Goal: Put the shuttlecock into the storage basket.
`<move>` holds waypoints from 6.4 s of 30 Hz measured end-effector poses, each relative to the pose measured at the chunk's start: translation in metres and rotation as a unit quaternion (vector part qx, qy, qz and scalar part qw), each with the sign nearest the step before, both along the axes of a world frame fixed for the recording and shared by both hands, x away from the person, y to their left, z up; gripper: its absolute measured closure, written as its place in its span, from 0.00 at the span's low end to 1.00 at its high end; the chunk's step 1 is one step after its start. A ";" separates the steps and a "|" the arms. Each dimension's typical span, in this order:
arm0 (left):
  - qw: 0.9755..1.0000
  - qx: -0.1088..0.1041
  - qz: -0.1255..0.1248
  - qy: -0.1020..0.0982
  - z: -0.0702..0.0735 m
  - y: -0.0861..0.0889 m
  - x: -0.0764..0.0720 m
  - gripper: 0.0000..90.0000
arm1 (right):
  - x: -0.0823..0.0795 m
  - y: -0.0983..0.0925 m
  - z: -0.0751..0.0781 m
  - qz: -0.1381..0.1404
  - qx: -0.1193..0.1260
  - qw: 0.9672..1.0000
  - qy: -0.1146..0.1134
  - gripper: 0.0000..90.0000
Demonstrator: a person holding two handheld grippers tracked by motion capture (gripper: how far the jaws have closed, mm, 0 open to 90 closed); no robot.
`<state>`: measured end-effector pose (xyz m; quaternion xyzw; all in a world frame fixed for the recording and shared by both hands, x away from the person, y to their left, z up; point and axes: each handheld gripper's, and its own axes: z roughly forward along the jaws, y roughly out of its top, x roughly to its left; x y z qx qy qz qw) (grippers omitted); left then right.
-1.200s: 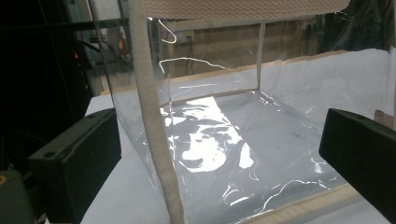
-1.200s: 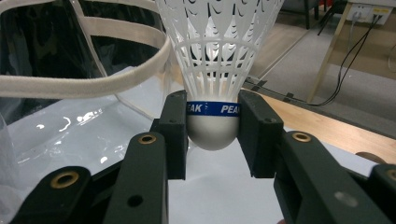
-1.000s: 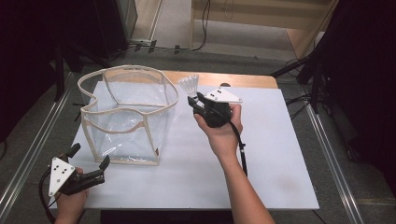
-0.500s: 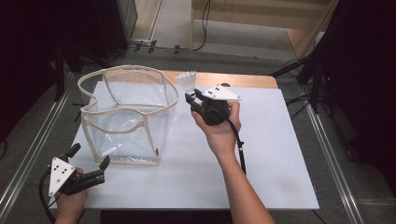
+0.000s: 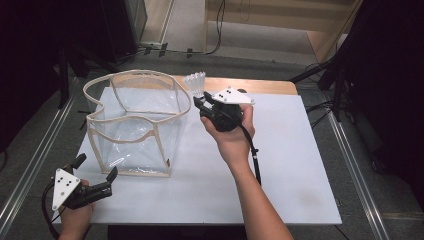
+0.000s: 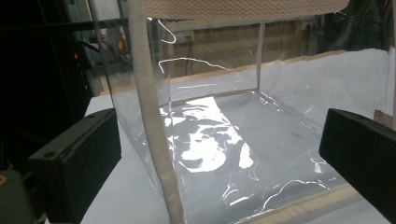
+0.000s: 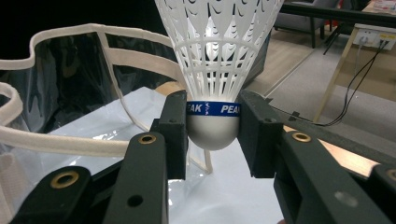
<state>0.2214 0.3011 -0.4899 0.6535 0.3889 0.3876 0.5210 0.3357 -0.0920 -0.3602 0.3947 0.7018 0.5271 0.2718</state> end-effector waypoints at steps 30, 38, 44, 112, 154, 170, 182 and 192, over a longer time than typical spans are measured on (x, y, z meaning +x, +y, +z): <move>1.000 0.000 -0.001 -0.001 0.000 0.000 0.000 0.00 | -0.001 0.019 0.005 0.024 0.002 1.000 -0.005 0.70; 1.000 0.000 -0.001 0.000 0.000 0.000 0.000 0.00 | -0.001 0.023 0.005 0.032 0.002 0.999 -0.002 0.70; 1.000 0.000 -0.001 0.000 0.000 0.000 0.000 0.00 | -0.002 0.026 0.005 0.038 0.004 0.999 0.003 0.70; 1.000 0.000 0.000 0.000 0.000 0.000 0.000 0.00 | -0.038 -0.052 -0.051 0.018 -0.013 1.000 0.012 0.10; 1.000 0.002 0.000 0.000 0.000 -0.001 0.000 0.00 | -0.064 -0.106 -0.107 0.004 -0.003 0.999 0.034 0.00; 1.000 0.002 0.000 0.000 0.000 -0.001 0.000 0.00 | -0.074 -0.127 -0.117 -0.012 -0.007 0.999 0.035 0.00; 1.000 0.003 0.001 0.000 0.000 -0.001 0.000 0.00 | -0.080 -0.142 -0.118 -0.025 -0.009 0.999 0.031 0.00; 1.000 0.005 0.002 0.000 0.000 -0.001 0.000 0.00 | -0.089 -0.158 -0.124 -0.038 -0.009 0.999 0.036 0.00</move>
